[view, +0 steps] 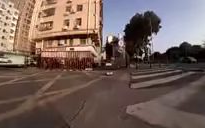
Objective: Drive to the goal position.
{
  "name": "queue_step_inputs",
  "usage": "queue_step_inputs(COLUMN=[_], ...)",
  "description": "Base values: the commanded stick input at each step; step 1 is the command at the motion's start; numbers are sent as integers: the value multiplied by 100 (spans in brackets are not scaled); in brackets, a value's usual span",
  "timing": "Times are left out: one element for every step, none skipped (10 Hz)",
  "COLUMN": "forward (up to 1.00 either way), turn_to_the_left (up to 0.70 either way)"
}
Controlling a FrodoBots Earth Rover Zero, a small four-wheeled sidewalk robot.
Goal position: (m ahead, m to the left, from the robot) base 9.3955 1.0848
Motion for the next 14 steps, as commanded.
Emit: queue_step_inputs(forward=[45, 45, 45, 45, 45, 45, 45, 45, 45, 45, 45, 45, 45, 45], turn_to_the_left=[0, 0, 0, 0, 0, 0, 0, 0, 0, 0, 0, 0, 0, 0])
